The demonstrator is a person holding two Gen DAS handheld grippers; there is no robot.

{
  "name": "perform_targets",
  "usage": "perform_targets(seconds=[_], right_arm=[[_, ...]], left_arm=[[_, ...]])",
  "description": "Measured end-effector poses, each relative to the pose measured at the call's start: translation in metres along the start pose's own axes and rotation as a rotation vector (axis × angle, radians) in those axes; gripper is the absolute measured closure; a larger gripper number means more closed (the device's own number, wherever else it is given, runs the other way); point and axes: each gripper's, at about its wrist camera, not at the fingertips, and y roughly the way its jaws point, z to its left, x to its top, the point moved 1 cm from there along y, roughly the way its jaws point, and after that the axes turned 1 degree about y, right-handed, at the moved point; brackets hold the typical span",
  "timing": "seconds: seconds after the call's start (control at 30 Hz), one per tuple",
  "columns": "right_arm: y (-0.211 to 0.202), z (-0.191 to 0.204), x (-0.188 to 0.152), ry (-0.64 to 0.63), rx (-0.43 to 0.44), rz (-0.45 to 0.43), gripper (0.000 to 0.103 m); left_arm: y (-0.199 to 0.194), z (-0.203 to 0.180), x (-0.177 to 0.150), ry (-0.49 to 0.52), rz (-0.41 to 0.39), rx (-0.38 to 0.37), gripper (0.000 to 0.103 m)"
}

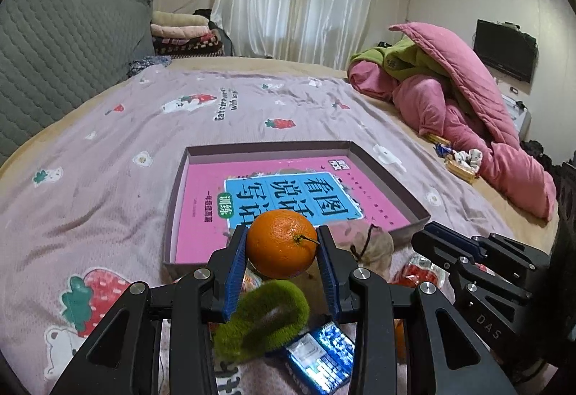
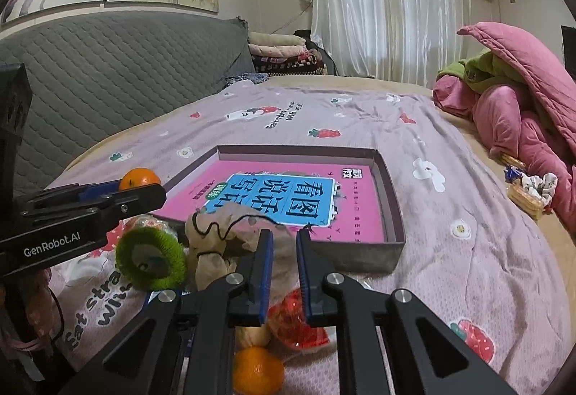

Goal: Organize objects
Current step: 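Carry the orange with the left gripper over the workbook in the tray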

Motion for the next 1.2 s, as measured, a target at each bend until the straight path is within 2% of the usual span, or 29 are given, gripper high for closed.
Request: perform_targets(seconds=[0.43,0.8,1.2], right_arm=[[0.017,-0.004,0.011,-0.01,-0.005,0.001,0.089],[0.037,-0.013,0.018,0.0,-0.011,0.029,0.089],[0.052,-0.022,0.028,0.008,-0.007,0.033,0.089]], left_arm=[[0.022,0.012,0.014,-0.005,0.013,0.015,0.065],[0.06,0.028,0.025,-0.055,0.086,0.013,0.065],[0.089,0.04,0.038,-0.07,0.125,0.017,0.065]])
